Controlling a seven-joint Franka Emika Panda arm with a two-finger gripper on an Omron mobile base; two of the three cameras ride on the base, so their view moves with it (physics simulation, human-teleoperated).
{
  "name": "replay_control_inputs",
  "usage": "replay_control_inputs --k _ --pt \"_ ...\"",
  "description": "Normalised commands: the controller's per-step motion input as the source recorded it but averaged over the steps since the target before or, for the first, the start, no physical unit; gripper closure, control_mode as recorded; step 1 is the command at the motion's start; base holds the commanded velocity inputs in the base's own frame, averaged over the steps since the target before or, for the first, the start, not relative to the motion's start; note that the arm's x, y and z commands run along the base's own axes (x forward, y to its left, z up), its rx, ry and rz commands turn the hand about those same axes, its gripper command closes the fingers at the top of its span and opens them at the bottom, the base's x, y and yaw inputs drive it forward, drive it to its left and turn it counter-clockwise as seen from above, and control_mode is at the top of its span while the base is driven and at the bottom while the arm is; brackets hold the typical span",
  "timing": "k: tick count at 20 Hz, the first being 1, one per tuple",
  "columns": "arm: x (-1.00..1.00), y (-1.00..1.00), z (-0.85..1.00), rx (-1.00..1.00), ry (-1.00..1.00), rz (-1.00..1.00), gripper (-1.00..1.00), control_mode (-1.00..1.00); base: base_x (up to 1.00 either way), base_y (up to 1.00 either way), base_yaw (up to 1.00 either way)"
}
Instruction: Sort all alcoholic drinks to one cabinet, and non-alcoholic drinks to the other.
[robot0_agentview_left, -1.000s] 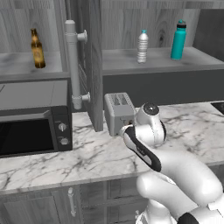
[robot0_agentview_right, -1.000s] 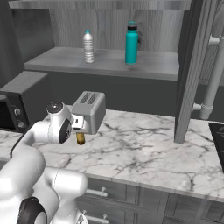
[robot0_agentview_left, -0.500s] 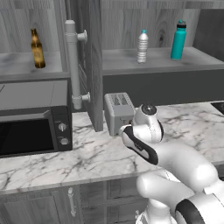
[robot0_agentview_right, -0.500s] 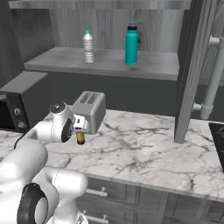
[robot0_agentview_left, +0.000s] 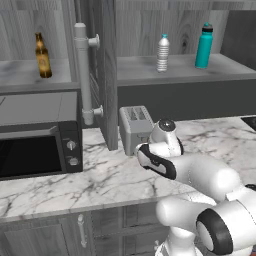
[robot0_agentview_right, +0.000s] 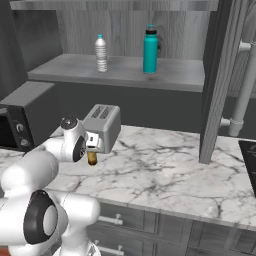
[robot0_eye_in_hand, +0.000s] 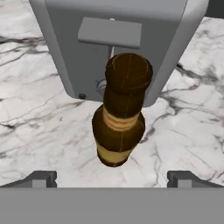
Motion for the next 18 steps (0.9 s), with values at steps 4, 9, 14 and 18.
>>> replay_control_inputs --k 4,9,14,18 --pt "0.15 0.03 -0.12 0.0 0.01 0.0 -1.0 -1.0 0.0 0.0 0.0" --pt "0.16 0.02 -0.11 0.0 0.01 0.0 -1.0 -1.0 0.0 0.0 0.0" --pt "0.14 0.01 -0.11 0.0 0.01 0.0 -1.0 -1.0 0.0 0.0 0.0" --pt "0.14 0.0 -0.12 0.0 0.02 0.0 -1.0 -1.0 0.0 0.0 0.0"
